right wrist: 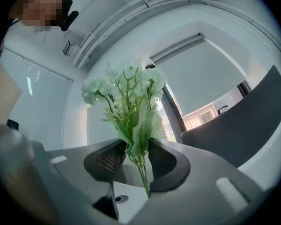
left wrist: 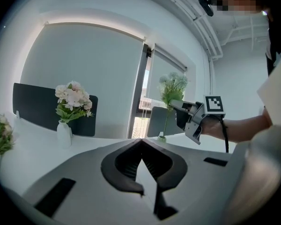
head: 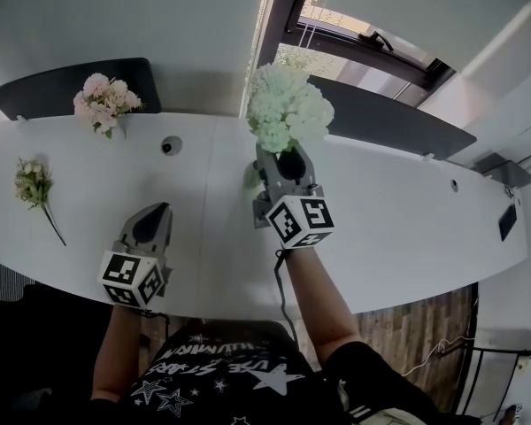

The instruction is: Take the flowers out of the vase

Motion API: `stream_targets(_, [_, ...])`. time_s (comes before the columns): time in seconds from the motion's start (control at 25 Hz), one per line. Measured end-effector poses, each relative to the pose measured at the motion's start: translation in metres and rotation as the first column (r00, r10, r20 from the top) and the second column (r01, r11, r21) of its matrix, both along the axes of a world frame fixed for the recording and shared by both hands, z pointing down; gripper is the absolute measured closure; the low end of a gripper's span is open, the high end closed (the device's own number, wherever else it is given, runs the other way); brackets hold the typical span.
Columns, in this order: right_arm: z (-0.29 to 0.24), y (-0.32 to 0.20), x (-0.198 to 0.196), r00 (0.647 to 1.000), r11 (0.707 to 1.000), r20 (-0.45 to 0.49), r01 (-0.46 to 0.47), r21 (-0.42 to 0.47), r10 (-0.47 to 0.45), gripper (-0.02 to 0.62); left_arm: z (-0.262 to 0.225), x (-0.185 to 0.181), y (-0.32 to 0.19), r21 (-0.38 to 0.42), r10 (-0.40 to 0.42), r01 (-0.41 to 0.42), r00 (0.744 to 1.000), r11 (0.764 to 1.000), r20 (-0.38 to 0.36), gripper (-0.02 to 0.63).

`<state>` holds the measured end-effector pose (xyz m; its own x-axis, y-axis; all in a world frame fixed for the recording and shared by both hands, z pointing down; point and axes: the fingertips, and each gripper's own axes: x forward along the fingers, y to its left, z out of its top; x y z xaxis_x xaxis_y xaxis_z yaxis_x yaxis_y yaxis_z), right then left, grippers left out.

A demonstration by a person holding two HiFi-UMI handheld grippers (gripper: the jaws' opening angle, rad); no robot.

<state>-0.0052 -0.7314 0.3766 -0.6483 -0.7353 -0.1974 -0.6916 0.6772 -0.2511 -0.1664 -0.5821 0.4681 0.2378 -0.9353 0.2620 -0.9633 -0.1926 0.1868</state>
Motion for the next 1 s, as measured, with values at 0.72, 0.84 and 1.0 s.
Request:
stream_targets(0.72, [-0.030, 0.089, 0.030, 0.997, 0.997, 0.034, -0.065, 0.029, 0.064, 0.471, -0.027, 0.019, 0.048, 0.062, 0.102, -0.103, 0.995, 0.993, 0.007, 0.597])
stream_targets(0.84, [-0.020, 0.111, 0.036, 0.996, 0.996, 0.020, -0.091, 0.011, 0.091, 0.479, -0.026, 0.024, 0.062, 0.065, 0.134, -0.134, 0.991, 0.989, 0.006, 0.597])
stream_targets(1.0, [-0.012, 0.141, 0.041, 0.993, 0.993, 0.010, -0.122, -0.006, 0.122, 0.486, -0.027, 0.028, 0.081, 0.074, 0.174, -0.174, 0.985, 0.982, 0.006, 0.597])
